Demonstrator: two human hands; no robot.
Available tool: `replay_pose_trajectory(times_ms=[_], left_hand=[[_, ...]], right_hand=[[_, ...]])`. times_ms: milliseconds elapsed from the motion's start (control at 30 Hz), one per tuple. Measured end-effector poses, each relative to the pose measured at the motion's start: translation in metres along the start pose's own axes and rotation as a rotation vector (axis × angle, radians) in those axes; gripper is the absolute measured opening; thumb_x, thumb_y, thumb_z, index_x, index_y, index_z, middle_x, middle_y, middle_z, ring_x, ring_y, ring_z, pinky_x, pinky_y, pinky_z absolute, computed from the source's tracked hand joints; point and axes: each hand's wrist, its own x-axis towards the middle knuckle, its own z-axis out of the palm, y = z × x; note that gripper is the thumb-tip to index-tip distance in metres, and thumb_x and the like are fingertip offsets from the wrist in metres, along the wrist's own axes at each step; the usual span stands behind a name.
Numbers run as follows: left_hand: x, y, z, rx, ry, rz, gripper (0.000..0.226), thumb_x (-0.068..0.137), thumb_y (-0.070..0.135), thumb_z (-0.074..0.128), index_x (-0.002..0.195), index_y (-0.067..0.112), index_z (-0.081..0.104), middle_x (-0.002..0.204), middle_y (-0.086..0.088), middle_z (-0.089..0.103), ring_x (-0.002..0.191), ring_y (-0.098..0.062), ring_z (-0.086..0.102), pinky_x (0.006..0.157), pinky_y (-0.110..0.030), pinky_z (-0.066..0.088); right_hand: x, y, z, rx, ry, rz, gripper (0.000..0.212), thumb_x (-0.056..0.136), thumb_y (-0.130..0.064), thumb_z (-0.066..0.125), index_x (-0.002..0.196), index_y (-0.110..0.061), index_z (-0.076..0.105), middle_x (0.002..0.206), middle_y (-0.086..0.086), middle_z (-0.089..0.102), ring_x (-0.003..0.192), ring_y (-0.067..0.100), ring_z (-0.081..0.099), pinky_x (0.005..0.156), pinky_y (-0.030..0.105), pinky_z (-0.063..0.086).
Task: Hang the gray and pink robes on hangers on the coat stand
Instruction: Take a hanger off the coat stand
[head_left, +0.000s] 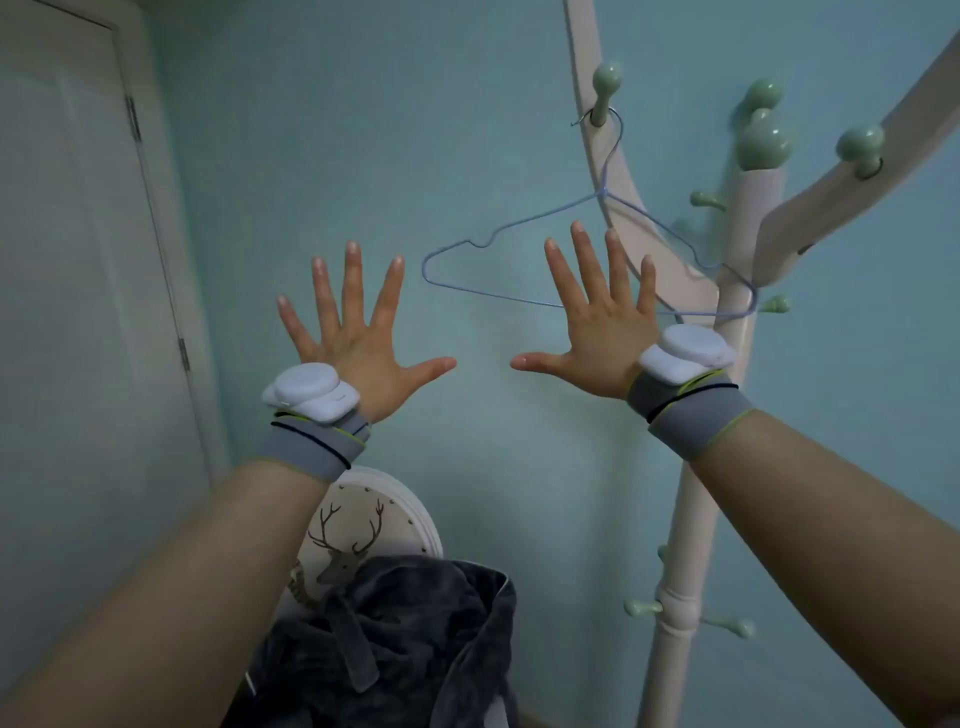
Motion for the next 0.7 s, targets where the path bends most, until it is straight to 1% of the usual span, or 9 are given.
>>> replay_pose_trajectory(times_ms=[100, 167, 233, 267, 333, 400, 500, 600, 700], left_hand=[[0.005, 0.005, -0.006, 0.029, -0.028, 0.005, 0.098, 0.071, 0.073, 0.047, 0.146, 0.04, -0.005, 0.159, -0.001, -0.014, 0.145, -0.031, -0.017, 0.11, -0.06, -0.014], [0.012, 0.007, -0.007, 0.026, -0.037, 0.028, 0.079, 0.079, 0.058, 0.052, 0.146, 0.032, 0.02, 0.16, -0.003, -0.006, 0.146, -0.032, -0.014, 0.111, -0.06, -0.011], [0.014, 0.017, -0.008, 0.029, -0.065, 0.073, 0.062, 0.083, 0.047, 0.054, 0.138, 0.023, 0.038, 0.159, -0.005, 0.006, 0.146, -0.032, -0.008, 0.113, -0.058, -0.007], [0.016, 0.02, -0.006, 0.024, -0.081, 0.103, 0.058, 0.084, 0.044, 0.054, 0.135, 0.021, 0.041, 0.158, -0.005, 0.01, 0.147, -0.031, -0.005, 0.114, -0.057, -0.005], [0.023, 0.029, -0.003, 0.009, -0.106, 0.151, 0.059, 0.085, 0.042, 0.053, 0.137, 0.019, 0.037, 0.157, -0.006, 0.015, 0.147, -0.029, -0.001, 0.115, -0.054, -0.002], [0.033, 0.039, 0.001, -0.011, -0.114, 0.177, 0.066, 0.086, 0.04, 0.054, 0.142, 0.019, 0.028, 0.156, -0.006, 0.014, 0.147, -0.029, 0.0, 0.116, -0.052, -0.001], [0.051, 0.06, 0.007, -0.036, -0.126, 0.185, 0.077, 0.085, 0.037, 0.056, 0.147, 0.02, 0.014, 0.157, -0.006, 0.01, 0.147, -0.029, -0.001, 0.117, -0.05, -0.001], [0.058, 0.07, 0.014, -0.042, -0.161, 0.185, 0.082, 0.085, 0.035, 0.057, 0.148, 0.022, 0.008, 0.157, -0.005, 0.008, 0.147, -0.029, -0.002, 0.118, -0.049, -0.001], [0.067, 0.084, 0.022, -0.036, -0.158, 0.161, 0.085, 0.084, 0.034, 0.058, 0.149, 0.024, 0.004, 0.157, -0.005, 0.007, 0.147, -0.03, -0.002, 0.118, -0.049, -0.001]], right_hand=[[0.003, -0.005, -0.003, -0.028, -0.026, 0.026, 0.103, 0.074, -0.074, 0.045, 0.148, -0.03, -0.01, 0.159, -0.001, -0.013, 0.146, 0.028, -0.015, 0.114, 0.051, -0.013], [0.01, -0.008, -0.004, 0.031, -0.023, 0.07, 0.074, 0.085, -0.056, 0.049, 0.145, -0.025, 0.019, 0.154, 0.007, 0.019, 0.145, 0.027, 0.012, 0.117, 0.048, 0.001], [0.014, -0.008, -0.006, 0.095, -0.025, 0.108, 0.042, 0.092, -0.041, 0.046, 0.125, -0.014, 0.042, 0.132, 0.011, 0.047, 0.125, 0.03, 0.043, 0.109, 0.043, 0.022], [0.017, -0.007, -0.005, 0.122, -0.018, 0.118, 0.035, 0.093, -0.036, 0.045, 0.117, -0.01, 0.047, 0.125, 0.012, 0.052, 0.116, 0.032, 0.05, 0.102, 0.041, 0.03], [0.024, -0.001, -0.004, 0.149, 0.017, 0.167, 0.033, 0.093, -0.032, 0.048, 0.112, -0.006, 0.049, 0.122, 0.015, 0.052, 0.111, 0.034, 0.051, 0.093, 0.04, 0.037], [0.033, 0.011, 0.0, 0.151, 0.096, 0.203, 0.046, 0.087, -0.035, 0.056, 0.122, -0.007, 0.045, 0.13, 0.014, 0.046, 0.118, 0.033, 0.046, 0.093, 0.04, 0.038], [0.051, 0.038, 0.008, 0.094, 0.169, 0.226, 0.089, 0.075, -0.047, 0.068, 0.144, -0.011, 0.023, 0.152, 0.011, 0.022, 0.139, 0.03, 0.025, 0.109, 0.042, 0.027], [0.061, 0.06, 0.019, 0.02, 0.089, 0.306, 0.118, 0.066, -0.055, 0.072, 0.15, -0.014, 0.0, 0.159, 0.007, 0.002, 0.146, 0.029, 0.009, 0.116, 0.045, 0.013], [0.068, 0.084, 0.03, -0.035, 0.013, 0.357, 0.127, 0.062, -0.058, 0.074, 0.149, -0.015, -0.008, 0.158, 0.007, 0.006, 0.144, 0.029, 0.013, 0.116, 0.045, 0.013]])
